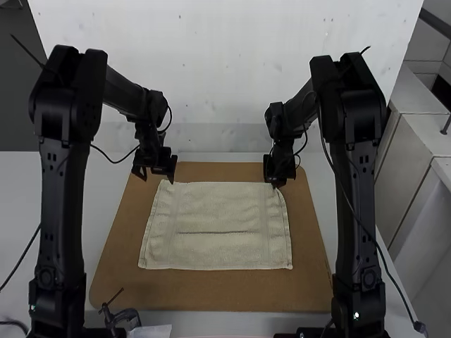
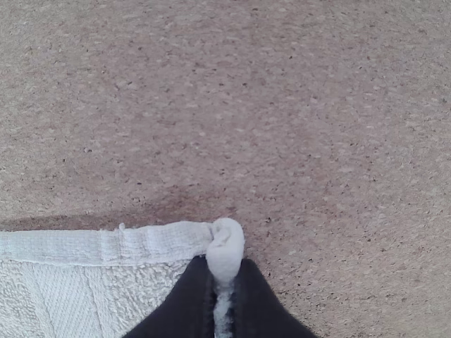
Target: Fold the towel.
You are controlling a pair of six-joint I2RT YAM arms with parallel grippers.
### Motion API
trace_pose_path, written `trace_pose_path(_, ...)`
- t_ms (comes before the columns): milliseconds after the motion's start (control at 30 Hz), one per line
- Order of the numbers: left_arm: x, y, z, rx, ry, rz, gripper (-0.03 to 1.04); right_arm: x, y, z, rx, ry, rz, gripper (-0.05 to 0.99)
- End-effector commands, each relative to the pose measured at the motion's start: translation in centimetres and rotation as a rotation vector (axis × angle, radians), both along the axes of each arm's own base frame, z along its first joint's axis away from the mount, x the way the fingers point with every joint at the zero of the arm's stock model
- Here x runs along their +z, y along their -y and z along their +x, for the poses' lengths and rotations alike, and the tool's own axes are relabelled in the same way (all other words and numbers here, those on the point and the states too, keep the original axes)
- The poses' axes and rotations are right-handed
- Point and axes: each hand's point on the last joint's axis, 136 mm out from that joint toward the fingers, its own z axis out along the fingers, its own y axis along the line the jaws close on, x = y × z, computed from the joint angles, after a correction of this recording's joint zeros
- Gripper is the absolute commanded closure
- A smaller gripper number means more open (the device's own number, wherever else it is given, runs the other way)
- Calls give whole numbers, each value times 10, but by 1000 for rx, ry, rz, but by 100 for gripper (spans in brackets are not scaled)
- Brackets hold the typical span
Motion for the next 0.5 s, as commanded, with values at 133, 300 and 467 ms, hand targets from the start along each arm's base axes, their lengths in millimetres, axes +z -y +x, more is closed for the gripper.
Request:
trace_pose_path(133, -23, -3, 5, 35, -102, -3, 19, -22, 18, -29, -14, -77, -62, 92)
trace_pose_path(300, -28, 15, -6, 28, -176, -87, 62, -14, 18, -28, -13, -52, -56, 92)
trace_pose_path(467, -35, 23, -8, 40, -200, -113, 89, -12, 13, -37, 5, -50, -58, 92)
